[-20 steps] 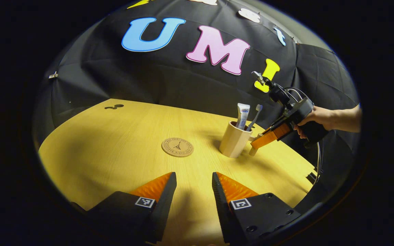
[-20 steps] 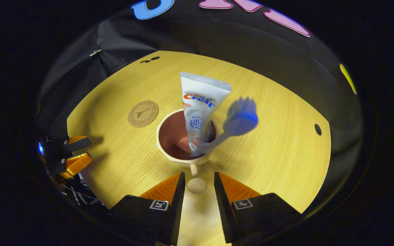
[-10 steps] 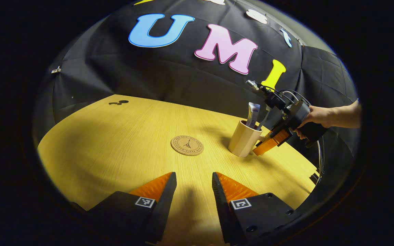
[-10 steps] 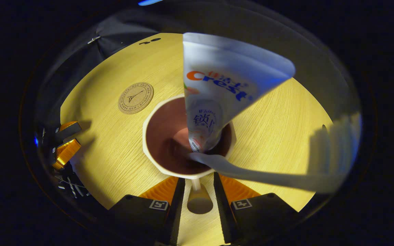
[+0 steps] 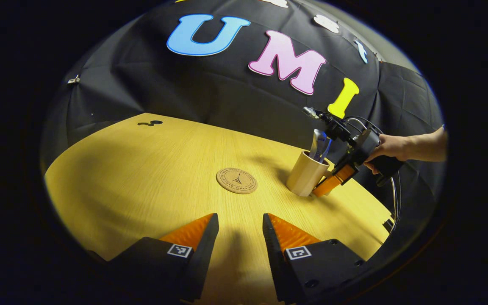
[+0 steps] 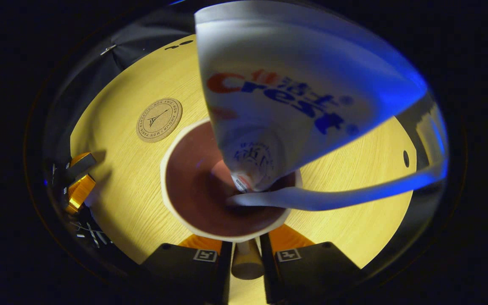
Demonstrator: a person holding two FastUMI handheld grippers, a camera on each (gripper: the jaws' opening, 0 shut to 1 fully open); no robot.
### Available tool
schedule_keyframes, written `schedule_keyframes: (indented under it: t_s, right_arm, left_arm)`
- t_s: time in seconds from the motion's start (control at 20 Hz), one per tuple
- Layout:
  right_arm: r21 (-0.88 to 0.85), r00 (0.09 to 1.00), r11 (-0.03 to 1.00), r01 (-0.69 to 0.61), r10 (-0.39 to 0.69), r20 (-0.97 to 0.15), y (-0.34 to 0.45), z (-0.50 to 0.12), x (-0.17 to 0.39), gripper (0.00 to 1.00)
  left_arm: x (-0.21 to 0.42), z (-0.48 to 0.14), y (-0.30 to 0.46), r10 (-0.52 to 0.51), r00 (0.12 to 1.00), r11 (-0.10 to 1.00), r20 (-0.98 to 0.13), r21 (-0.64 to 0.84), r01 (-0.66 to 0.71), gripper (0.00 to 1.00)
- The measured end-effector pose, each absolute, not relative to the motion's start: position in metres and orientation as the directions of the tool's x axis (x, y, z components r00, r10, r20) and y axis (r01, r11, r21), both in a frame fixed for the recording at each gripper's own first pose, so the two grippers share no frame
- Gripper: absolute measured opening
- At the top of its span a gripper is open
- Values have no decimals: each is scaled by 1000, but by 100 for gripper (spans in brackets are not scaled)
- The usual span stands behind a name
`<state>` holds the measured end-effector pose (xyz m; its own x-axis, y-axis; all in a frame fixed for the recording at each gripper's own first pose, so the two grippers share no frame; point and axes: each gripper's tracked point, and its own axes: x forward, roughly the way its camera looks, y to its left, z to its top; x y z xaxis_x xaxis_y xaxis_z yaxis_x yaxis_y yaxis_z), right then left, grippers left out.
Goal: Put the toothbrush and toothpaste on the desktop into the cup, then pick up the cup and place it on the coaster on the desktop.
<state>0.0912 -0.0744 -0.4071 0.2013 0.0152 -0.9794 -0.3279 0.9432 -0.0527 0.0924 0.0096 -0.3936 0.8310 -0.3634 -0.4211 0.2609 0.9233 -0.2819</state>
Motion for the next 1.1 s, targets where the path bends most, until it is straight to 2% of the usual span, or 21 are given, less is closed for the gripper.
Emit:
schedule_keyframes:
  t_s: [0.05, 0.3, 0.35, 0.4, 0.65, 1.1]
  right_arm:
    - [-53, 200, 941, -333, 15, -980, -74, -411, 92, 33]
    - [-51, 208, 917, -396, 35, -977, -67, -404, 88, 32]
    - [-54, 210, 908, -415, 38, -977, -65, -403, 87, 26]
    - [-47, 207, 904, -425, 46, -977, -58, -403, 85, 31]
    - [12, 215, 907, -422, 113, -970, -25, -396, 94, 31]
    - [48, 199, 855, -516, 174, -964, 44, -389, 126, 31]
  left_arm:
    - [92, -395, 10, -362, 829, 924, -425, -281, 259, 66]
    - [94, -394, 15, -353, 834, 926, -425, -289, 244, 66]
    - [94, -393, 16, -352, 835, 925, -423, -291, 243, 66]
    - [94, -392, 16, -351, 837, 925, -421, -293, 240, 66]
    - [92, -386, 20, -345, 840, 926, -419, -297, 232, 66]
    - [87, -377, 44, -316, 862, 933, -396, -295, 206, 66]
